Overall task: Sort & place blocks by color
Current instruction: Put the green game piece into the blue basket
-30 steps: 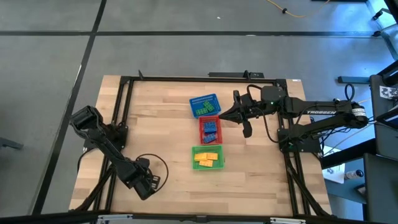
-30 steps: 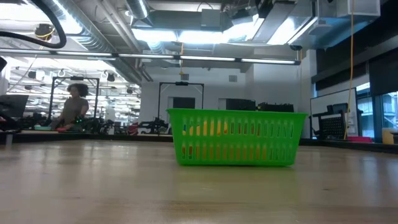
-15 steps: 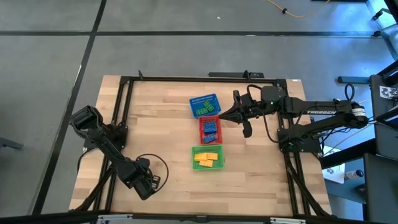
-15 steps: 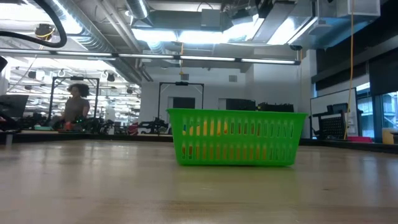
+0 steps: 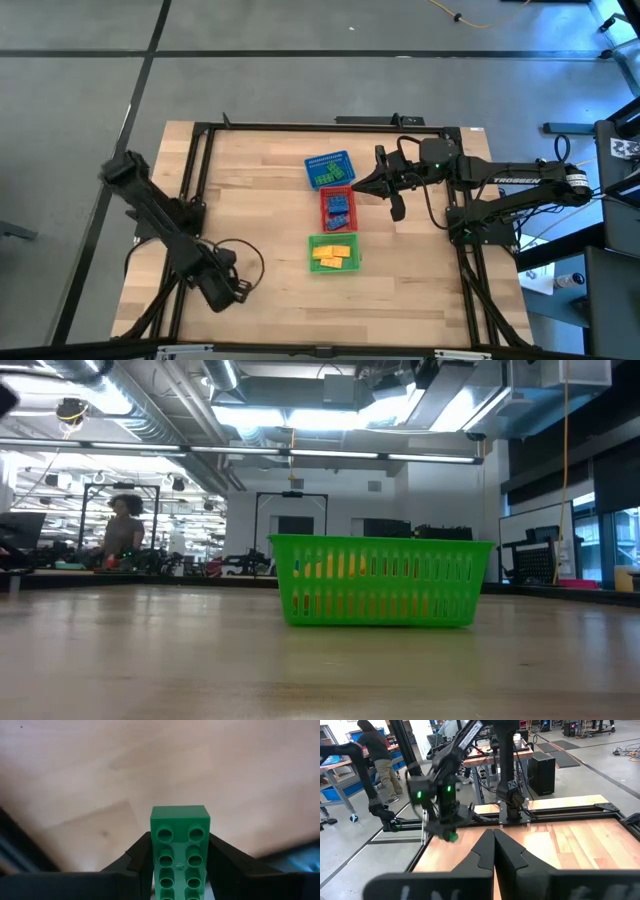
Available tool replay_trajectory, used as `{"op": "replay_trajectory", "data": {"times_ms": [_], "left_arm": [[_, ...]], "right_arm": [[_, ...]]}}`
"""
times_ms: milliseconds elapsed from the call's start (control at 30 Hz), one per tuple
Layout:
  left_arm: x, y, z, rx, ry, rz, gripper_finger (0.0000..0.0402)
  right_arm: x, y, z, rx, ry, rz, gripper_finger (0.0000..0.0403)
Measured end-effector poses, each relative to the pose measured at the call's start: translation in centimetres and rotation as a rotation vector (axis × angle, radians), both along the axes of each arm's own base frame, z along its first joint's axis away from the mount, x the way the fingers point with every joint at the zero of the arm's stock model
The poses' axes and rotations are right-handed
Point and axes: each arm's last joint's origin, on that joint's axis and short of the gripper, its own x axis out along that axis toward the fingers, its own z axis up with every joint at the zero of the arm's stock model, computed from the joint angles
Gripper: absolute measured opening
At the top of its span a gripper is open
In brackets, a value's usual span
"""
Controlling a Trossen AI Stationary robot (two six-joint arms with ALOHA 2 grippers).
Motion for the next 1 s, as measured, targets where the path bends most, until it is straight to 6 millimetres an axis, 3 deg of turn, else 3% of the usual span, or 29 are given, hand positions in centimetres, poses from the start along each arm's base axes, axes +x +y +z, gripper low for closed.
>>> {"op": "replay_trajectory", "data": {"times_ms": [267, 533, 700, 1000], "left_arm": [[-3.1, 4.0, 7.6, -0.169, -0.316, -0.078, 0.0130], [-4.6, 8.8, 12.2, -0.094, -0.757, -0.127, 0.0130], [-2.6, 10.7, 13.9, 0.110, -1.023, -0.241, 0.0130], [4.3, 15.2, 14.8, 0.581, -1.326, -0.537, 0.0130]], "right_arm": [[0.0, 0.0, 0.0, -0.024, -0.005, 0.000, 0.0000], [0.0, 0.0, 0.0, -0.020, -0.004, -0.006, 0.0000], [0.0, 0.0, 0.0, -0.019, -0.004, -0.007, 0.0000], [0.0, 0.0, 0.0, 0.018, 0.003, -0.010, 0.0000]]}}
